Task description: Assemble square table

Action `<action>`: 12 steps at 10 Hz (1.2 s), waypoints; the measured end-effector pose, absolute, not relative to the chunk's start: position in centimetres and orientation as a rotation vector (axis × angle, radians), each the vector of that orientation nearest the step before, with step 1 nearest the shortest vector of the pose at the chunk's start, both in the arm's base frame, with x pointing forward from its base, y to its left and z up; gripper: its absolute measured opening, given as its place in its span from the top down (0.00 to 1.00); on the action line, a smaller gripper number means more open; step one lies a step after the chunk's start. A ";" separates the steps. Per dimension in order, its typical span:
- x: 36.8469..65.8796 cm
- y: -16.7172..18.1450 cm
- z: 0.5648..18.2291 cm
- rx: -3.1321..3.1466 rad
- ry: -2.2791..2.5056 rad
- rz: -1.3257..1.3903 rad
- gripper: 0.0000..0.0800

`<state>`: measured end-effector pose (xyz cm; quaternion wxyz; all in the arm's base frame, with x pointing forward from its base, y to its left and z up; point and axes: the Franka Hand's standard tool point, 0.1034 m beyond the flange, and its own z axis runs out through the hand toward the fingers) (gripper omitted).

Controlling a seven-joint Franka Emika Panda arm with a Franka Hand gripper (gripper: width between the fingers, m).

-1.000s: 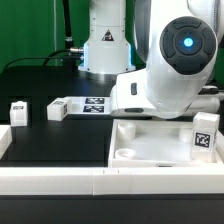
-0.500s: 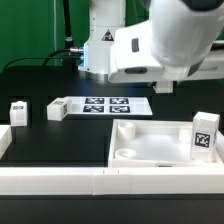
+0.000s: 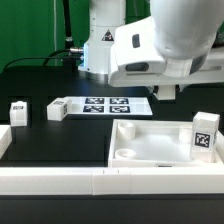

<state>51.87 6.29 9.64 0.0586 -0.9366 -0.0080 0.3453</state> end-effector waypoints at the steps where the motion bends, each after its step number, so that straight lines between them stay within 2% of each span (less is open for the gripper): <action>1: 52.9 5.6 11.2 -2.850 -0.040 0.988 0.64; 2: 54.1 5.5 12.4 -2.871 -0.058 0.913 0.64; 7: 56.3 5.1 12.4 -3.003 -0.040 0.405 0.64; 10: 59.3 2.9 14.2 -3.037 -0.134 0.087 0.64; 12: 59.4 2.6 13.8 -3.061 -0.128 -0.125 0.64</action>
Offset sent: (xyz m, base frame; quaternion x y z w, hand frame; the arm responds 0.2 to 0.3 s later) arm 0.0000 0.0000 0.0000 0.0000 0.1938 0.0000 0.9810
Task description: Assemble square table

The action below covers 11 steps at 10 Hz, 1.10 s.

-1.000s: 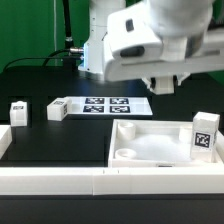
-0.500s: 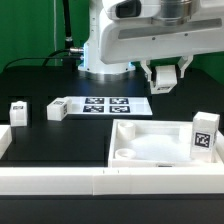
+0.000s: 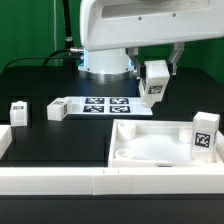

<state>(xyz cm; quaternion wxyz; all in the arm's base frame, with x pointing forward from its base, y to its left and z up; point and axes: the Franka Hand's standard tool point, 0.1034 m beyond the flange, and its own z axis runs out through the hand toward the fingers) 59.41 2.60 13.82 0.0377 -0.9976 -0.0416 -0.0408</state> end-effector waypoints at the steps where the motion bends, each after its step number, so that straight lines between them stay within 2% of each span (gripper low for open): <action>1: 59.9 2.2 13.9 -3.070 -0.122 -0.257 0.64; 3: 60.2 1.0 13.0 -3.081 -0.139 -0.460 0.64; 5: 61.0 -0.1 13.1 -3.088 -0.169 -0.652 0.64; 9: 60.9 -0.1 12.7 -3.089 -0.161 -0.610 0.64; 11: 63.2 -0.7 12.8 -3.065 -0.094 -0.641 0.64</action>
Offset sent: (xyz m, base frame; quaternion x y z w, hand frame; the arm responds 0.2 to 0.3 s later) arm 0.0156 -0.0089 -0.0067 0.0244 0.1867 -0.0162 0.9820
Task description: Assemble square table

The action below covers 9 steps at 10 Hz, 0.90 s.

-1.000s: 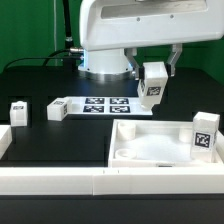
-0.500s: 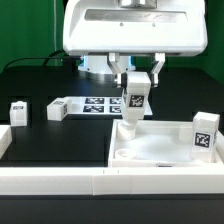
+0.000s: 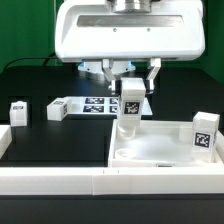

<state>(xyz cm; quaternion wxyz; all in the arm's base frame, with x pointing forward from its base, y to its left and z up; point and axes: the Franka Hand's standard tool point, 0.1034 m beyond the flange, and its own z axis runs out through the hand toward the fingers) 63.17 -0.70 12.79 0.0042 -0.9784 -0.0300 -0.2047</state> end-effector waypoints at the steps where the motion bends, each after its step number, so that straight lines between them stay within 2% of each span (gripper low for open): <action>1: 63.5 0.3 13.0 -3.056 -0.068 -0.675 0.64; 4: 63.4 0.2 12.7 -3.062 -0.088 -0.669 0.64; 6: 63.3 -0.4 11.4 -3.070 -0.082 -0.693 0.64; 9: 63.5 -1.0 11.1 -3.077 -0.109 -0.746 0.64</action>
Offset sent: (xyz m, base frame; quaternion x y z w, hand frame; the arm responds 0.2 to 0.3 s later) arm 0.0000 0.0000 0.0000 0.0000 0.0000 0.0000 1.0000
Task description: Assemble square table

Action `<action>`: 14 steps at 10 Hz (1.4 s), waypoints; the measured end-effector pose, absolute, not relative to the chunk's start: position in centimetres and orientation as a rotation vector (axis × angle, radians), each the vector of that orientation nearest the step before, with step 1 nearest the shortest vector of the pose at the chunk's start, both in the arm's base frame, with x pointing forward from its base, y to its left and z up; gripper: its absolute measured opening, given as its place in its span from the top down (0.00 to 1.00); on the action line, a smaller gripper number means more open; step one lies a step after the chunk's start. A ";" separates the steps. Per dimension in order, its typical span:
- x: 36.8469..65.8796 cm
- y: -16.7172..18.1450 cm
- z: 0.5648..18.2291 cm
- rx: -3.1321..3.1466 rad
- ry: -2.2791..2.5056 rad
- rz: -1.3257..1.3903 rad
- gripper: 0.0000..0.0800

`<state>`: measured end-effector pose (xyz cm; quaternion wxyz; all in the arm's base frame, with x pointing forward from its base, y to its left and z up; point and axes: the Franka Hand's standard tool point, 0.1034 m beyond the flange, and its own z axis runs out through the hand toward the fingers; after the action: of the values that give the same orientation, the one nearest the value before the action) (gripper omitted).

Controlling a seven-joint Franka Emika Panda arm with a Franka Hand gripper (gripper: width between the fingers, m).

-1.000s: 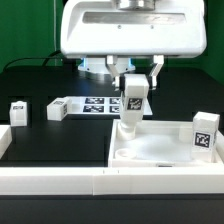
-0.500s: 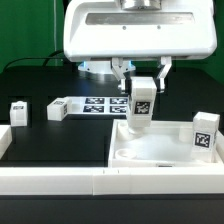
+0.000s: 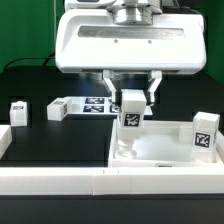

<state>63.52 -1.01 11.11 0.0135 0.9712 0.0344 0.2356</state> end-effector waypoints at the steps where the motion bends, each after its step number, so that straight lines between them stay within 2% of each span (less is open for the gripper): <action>1: 63.6 -1.3 11.2 3.008 0.108 0.764 0.64; 5: 62.5 -1.6 10.2 3.010 0.101 0.740 0.64; 14: 62.5 -0.8 8.9 2.985 0.118 0.791 0.64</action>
Offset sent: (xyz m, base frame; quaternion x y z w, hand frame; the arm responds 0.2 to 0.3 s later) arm -0.0150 -0.0020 -0.0062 0.0082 0.0171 0.0061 0.9998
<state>62.53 -0.81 8.89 0.0255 0.9656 0.0382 0.2559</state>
